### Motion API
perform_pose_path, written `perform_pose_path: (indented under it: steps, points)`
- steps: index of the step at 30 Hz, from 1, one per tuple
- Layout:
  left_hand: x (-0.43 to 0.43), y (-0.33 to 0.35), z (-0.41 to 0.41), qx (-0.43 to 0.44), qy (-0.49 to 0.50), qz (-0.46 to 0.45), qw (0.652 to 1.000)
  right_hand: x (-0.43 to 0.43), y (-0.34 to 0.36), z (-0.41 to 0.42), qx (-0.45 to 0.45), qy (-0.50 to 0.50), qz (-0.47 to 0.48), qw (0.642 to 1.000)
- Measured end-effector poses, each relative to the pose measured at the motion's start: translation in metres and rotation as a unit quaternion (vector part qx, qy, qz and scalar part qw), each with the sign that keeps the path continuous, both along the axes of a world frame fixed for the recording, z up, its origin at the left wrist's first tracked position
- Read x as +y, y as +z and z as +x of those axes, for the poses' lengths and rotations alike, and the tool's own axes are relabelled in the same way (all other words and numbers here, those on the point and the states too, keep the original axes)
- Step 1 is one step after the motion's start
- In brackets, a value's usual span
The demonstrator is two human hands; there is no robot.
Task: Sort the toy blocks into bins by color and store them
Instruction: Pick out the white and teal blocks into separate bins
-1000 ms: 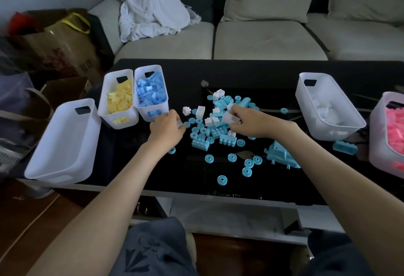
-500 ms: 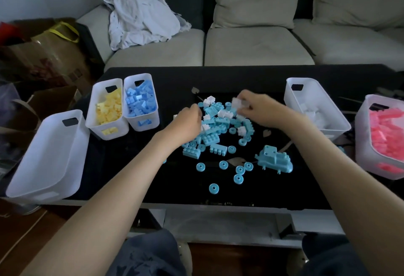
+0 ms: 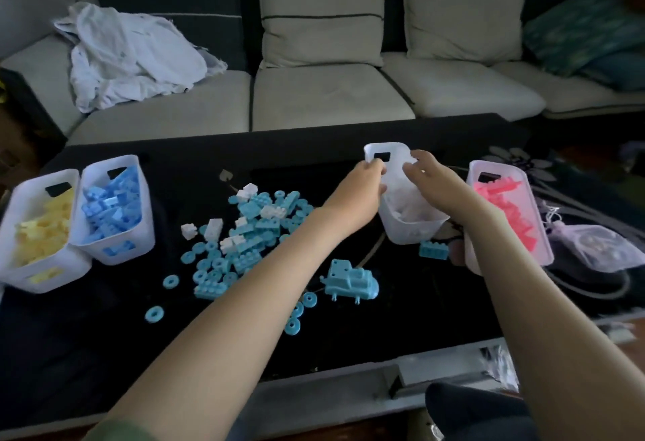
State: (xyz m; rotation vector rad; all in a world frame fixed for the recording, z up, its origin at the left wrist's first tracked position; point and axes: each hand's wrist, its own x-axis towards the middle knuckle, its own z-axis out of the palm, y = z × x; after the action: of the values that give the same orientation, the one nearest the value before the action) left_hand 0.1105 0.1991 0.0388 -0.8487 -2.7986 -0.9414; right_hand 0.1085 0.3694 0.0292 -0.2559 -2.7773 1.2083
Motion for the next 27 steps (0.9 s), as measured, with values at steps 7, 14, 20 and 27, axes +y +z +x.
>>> perform_pose_path:
  steps: [7, 14, 20, 27]
  points:
    - [0.035, 0.0, -0.003, -0.034, 0.006, -0.084, 0.996, 0.018, 0.012, 0.014, 0.027, 0.011, 0.052, 0.998]
    - [-0.047, -0.025, -0.009, 0.013, 0.195, -0.013, 0.981, -0.033, 0.016, 0.022, 0.086, 0.135, 0.185, 0.97]
    - [-0.138, -0.042, 0.004, -0.019, 0.256, -0.143, 0.956, -0.124, -0.01, 0.033, 0.021, 0.336, 0.233, 0.912]
    - [-0.211, -0.05, 0.02, -0.056, 0.318, -0.173, 0.93, -0.158, -0.026, 0.024, -0.041, 0.348, 0.272, 0.896]
